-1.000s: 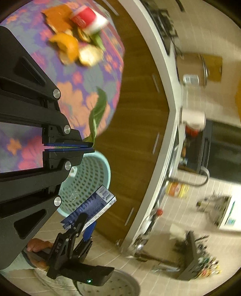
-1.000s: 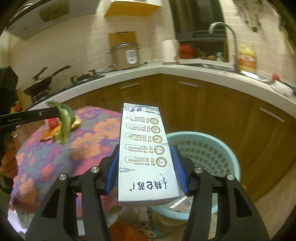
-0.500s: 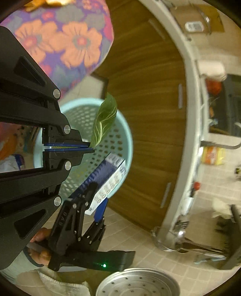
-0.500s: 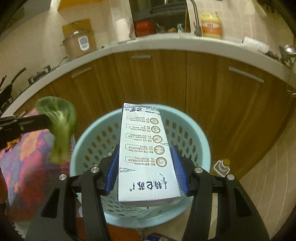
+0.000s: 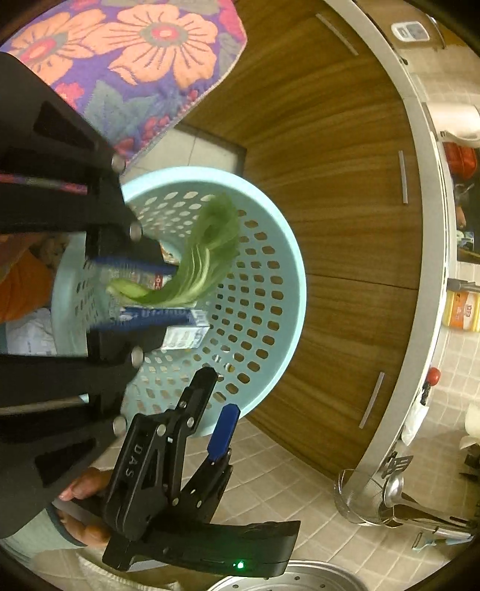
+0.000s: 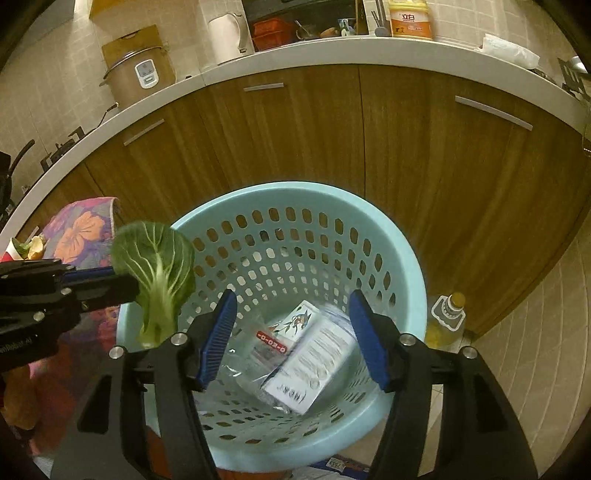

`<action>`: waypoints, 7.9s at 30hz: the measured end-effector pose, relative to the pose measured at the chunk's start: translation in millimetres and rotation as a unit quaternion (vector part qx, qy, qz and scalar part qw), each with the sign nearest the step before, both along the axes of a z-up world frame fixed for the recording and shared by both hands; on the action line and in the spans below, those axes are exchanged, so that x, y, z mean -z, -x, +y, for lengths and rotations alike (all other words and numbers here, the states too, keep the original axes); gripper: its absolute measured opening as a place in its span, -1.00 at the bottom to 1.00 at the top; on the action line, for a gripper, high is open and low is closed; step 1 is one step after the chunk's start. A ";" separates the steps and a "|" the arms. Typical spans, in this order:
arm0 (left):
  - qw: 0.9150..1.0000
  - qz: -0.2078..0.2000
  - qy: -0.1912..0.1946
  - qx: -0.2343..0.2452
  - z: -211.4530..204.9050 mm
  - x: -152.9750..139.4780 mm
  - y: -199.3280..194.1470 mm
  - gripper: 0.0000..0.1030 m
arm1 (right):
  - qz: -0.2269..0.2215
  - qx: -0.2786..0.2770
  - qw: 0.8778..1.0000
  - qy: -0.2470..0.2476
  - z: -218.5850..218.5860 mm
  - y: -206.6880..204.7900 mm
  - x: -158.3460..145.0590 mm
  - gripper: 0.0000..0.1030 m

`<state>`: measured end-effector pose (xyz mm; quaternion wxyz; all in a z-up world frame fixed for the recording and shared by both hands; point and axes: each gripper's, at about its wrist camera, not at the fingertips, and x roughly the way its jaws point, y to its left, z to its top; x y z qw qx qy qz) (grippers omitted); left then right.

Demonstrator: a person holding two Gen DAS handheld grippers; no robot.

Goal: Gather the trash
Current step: 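Carry bok choy and milk carton over the wastebasket and open both tools, then move both open tools back over the table, then grasp the red-and-white paper cup with the left tool while the right tool grasps an orange peel, then carry cup and orange peel over the wastebasket and open both tools, then move both open tools back over the table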

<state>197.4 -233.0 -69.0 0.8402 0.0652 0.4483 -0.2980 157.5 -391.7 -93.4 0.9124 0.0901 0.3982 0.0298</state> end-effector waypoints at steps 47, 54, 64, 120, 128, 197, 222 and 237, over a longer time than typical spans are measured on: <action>0.952 -0.149 0.031 -0.264 336.1 -116.5 131.1 0.51 | -0.096 -0.276 0.955 0.045 296.1 49.3 -119.0 0.28; 0.943 -0.139 0.019 -0.303 414.9 -108.8 122.9 0.62 | -0.045 -0.318 0.946 0.047 365.7 23.9 -95.5 0.28; 0.964 -0.063 0.048 -0.253 451.7 -68.8 52.2 0.62 | -0.047 -0.358 0.927 0.102 413.9 7.2 -57.1 0.27; 0.960 -0.067 0.102 -0.253 451.2 -86.0 113.3 0.05 | -0.050 -0.318 0.945 0.062 367.2 30.8 -75.6 -0.91; 0.962 -0.100 0.110 -0.228 427.1 -113.9 135.8 0.05 | -0.069 -0.278 0.958 0.028 322.2 37.9 -100.6 -0.91; 0.995 -0.043 0.080 -0.037 52.5 -62.6 43.4 0.24 | 0.024 0.034 0.999 -0.007 16.5 32.0 -41.8 -0.02; 0.950 -0.211 0.084 -0.213 242.9 -153.9 165.1 0.39 | -0.075 -0.159 0.983 0.042 244.0 48.7 -140.2 0.19; 0.911 -0.155 0.075 -0.375 442.1 -114.6 184.0 0.63 | -0.053 -0.261 0.960 0.091 391.8 1.6 -107.2 0.19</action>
